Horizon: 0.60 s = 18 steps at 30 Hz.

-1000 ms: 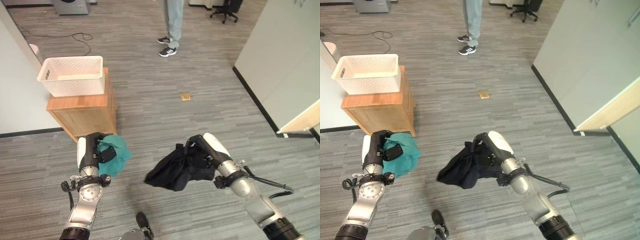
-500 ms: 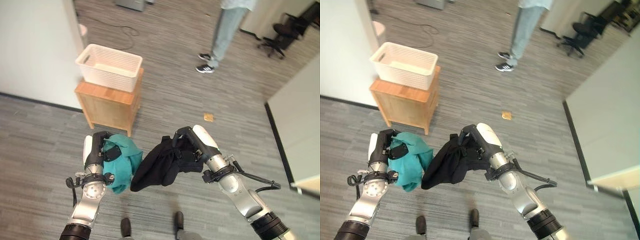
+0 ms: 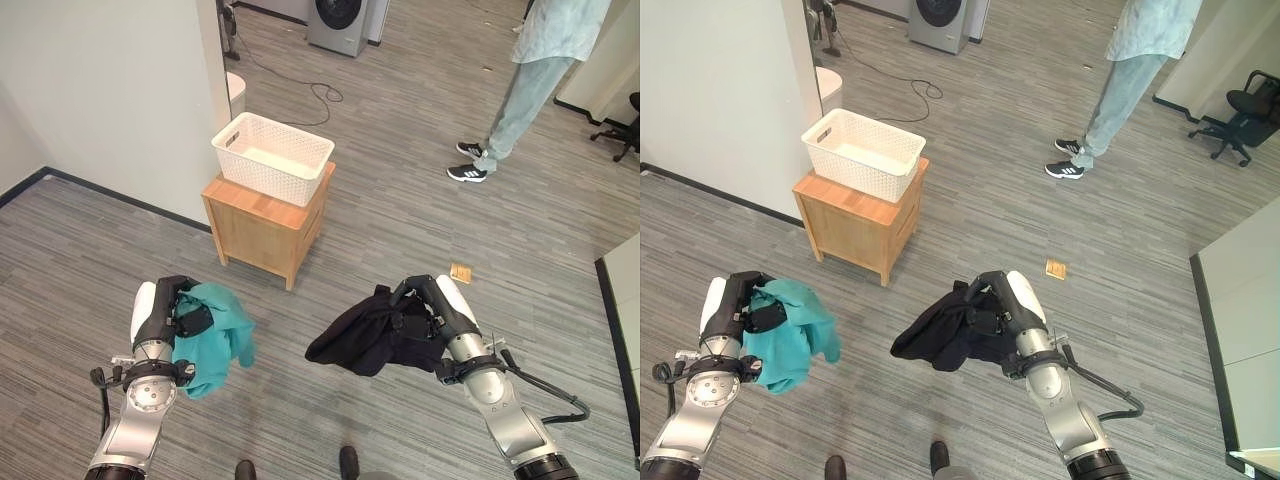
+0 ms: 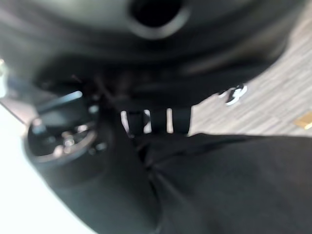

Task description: Pick up bed clothes into laundry basket.

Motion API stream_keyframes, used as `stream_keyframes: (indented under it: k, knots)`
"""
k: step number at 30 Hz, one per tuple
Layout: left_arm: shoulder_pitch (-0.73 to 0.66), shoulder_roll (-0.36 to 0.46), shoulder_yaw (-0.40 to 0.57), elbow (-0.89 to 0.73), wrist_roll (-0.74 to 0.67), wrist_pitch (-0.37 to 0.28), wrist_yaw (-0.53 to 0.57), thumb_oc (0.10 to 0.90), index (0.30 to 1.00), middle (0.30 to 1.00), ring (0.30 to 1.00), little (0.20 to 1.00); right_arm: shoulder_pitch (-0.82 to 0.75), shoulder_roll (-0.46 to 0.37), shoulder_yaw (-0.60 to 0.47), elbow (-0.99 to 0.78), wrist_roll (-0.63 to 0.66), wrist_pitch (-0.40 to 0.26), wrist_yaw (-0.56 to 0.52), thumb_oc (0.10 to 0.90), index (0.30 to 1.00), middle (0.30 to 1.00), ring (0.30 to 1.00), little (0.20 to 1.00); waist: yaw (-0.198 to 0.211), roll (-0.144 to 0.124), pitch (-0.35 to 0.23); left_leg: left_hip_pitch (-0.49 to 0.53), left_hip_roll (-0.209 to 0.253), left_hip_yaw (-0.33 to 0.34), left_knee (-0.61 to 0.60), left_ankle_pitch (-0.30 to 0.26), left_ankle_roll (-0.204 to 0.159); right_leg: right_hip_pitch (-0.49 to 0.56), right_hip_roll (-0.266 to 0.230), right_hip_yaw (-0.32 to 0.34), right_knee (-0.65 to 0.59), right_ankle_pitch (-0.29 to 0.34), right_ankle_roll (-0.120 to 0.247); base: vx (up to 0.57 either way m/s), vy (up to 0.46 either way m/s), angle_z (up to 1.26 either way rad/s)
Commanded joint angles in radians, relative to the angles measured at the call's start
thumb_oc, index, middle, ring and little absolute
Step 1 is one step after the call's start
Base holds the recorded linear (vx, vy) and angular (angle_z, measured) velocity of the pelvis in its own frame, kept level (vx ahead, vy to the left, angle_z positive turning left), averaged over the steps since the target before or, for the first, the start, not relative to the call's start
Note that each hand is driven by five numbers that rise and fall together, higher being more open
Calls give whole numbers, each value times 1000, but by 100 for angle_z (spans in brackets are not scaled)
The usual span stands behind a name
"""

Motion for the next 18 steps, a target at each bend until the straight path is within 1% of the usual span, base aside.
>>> stream_keyframes:
  k: [1, 2, 3, 4, 5, 6, 7, 8, 9, 10, 11, 12, 14, 16, 18]
  knots:
    - [102, -106, -36, -47, -86, -116, -45, 400, 300, 300, 300, 300, 144, -87, -154, 52, 56, -14, -38, 400, 300, 300, 300, 300, -19, 88, -67, 34, 155, 126, 325, -170, -12, 22, -65, -116, 69, -123, -43, -268, -9, 37]
    - [77, -92, -33, -64, -57, -118, -17, 400, 300, 300, 300, 300, 140, -94, -163, 32, 53, -18, -45, 400, 300, 300, 300, 300, -38, 96, -86, 107, 177, 175, 275, -169, -18, 19, -48, -150, 77, -136, -44, -215, -4, 34]
    - [48, -85, -36, -59, -26, -118, -7, 400, 300, 300, 300, 300, 139, -93, -163, 33, 46, -17, -46, 400, 300, 300, 300, 300, -46, 95, -101, 142, 153, 204, 204, -200, -8, 14, -38, -174, 89, -145, -42, -200, 27, 48]
    - [6, -86, -40, -49, -17, -120, 3, 400, 300, 300, 300, 300, 127, -102, -159, 33, 33, -17, -51, 400, 300, 300, 300, 300, -45, 97, -118, 155, 126, 232, 111, -214, -12, 17, -30, -196, 88, -148, -35, -141, 18, 61]
    - [3, -86, -40, -48, -16, -120, 4, 400, 300, 300, 300, 300, 125, -102, -159, 34, 33, -17, -51, 400, 300, 300, 300, 300, -45, 95, -119, 155, 122, 233, 102, -205, -11, 13, -32, -196, 87, -144, -35, -156, 45, 93]
    - [-14, -84, -39, -51, -3, -116, 15, 400, 300, 300, 300, 300, 117, -97, -158, 33, 31, -15, -52, 400, 300, 300, 300, 300, -47, 95, -125, 160, 115, 244, 38, -202, -12, -7, -25, -210, 113, -141, -30, -165, 51, 84]
    - [-40, -81, -47, -45, 17, -116, 33, 400, 300, 300, 300, 300, 98, -99, -154, 32, 26, -13, -60, 400, 300, 300, 300, 300, -44, 94, -126, 166, 105, 229, -19, -194, -10, -29, -25, -220, 151, -136, -21, -197, 51, 60]
    - [-50, -78, -50, -49, 26, -110, 42, 400, 300, 300, 300, 300, 78, -98, -149, 35, 19, -8, -63, 400, 300, 300, 300, 300, -42, 94, -124, 160, 102, 215, -34, -194, -7, -59, -28, -228, 205, -122, -12, -153, 50, 26]
    - [-63, -71, -55, -58, 38, -109, 58, 400, 300, 300, 300, 300, 56, -101, -139, 26, 10, -4, -66, 400, 300, 300, 300, 300, -44, 89, -110, 161, 93, 194, -36, -200, -4, -97, -28, -208, 266, -91, 9, -210, 23, 19]
    - [-82, -55, -56, -72, 63, -115, 69, 400, 300, 300, 300, 300, 5, -110, -120, 13, -15, -3, -72, 400, 300, 300, 300, 300, -43, 85, -93, 128, 83, 159, -36, -193, 9, -159, -11, -157, 332, -68, 43, -171, 24, 16]
    - [-84, -55, -54, -72, 64, -114, 70, 400, 300, 300, 300, 300, 1, -110, -118, 14, -16, -3, -73, 400, 300, 300, 300, 300, -43, 84, -95, 125, 82, 160, -36, -193, 9, -165, -12, -155, 336, -70, 43, -191, 7, 17]
    - [-91, -45, -48, -84, 82, -117, 78, 400, 300, 300, 300, 300, -22, -115, -111, 4, -30, -6, -76, 400, 300, 300, 300, 300, -40, 86, -92, 116, 83, 151, -36, -189, 11, -178, -7, -131, 338, -75, 47, -94, -13, 12]
    - [-98, -40, -40, -104, 102, -126, 94, 400, 300, 300, 300, 300, -60, -117, -101, -15, -35, -12, -85, 400, 300, 300, 300, 300, -29, 84, -91, 102, 87, 141, -36, -189, 10, -185, -12, -103, 292, -91, 39, -85, -75, 7]
    - [-107, -38, -34, -114, 110, -131, 108, 400, 300, 300, 300, 300, -79, -117, -95, -35, -43, -16, -94, 400, 300, 300, 300, 300, -25, 79, -95, 96, 88, 121, -36, -194, 6, -198, -25, -74, 207, -70, 33, 71, -153, 3]
    - [-116, -32, -39, -118, 125, -129, 112, 400, 300, 300, 300, 300, -89, -114, -89, -54, -47, -18, -98, 400, 300, 300, 300, 300, -29, 72, -96, 99, 90, 105, -36, -202, -2, -216, -36, -51, 109, -34, 41, 217, -197, 14]
